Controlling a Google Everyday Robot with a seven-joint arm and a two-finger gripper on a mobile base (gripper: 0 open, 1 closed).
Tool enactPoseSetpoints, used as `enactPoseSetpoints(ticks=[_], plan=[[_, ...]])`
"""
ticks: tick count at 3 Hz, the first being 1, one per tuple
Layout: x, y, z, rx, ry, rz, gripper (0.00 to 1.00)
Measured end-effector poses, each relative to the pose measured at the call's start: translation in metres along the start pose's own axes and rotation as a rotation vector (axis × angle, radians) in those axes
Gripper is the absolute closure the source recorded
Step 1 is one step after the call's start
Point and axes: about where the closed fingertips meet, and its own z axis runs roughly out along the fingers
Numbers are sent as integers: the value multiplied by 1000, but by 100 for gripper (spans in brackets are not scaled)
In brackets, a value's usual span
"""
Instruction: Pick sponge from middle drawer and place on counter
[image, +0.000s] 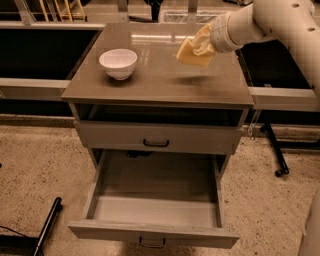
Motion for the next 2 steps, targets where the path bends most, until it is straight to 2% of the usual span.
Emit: enactPoseSetpoints(ticks=[2], plan=[[0,0,0,0,0,0,13]])
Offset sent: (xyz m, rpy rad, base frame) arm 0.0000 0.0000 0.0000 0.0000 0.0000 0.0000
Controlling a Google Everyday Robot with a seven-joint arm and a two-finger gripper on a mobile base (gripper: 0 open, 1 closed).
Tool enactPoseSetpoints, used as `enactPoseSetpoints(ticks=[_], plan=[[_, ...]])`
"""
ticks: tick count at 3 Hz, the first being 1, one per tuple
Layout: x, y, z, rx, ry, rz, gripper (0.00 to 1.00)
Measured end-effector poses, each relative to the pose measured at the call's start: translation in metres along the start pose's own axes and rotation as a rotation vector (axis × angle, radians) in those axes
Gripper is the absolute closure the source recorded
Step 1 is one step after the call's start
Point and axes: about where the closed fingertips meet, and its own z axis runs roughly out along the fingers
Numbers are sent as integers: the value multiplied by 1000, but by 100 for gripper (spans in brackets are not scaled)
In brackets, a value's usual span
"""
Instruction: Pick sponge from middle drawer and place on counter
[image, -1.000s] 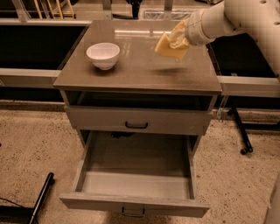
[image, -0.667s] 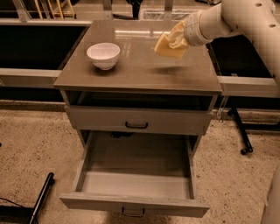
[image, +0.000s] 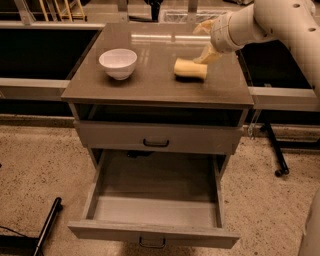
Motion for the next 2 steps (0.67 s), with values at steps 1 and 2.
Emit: enactPoseSetpoints(ticks=[1,2], plan=[[0,0,0,0,0,0,0],[0,0,0,0,0,0,0]])
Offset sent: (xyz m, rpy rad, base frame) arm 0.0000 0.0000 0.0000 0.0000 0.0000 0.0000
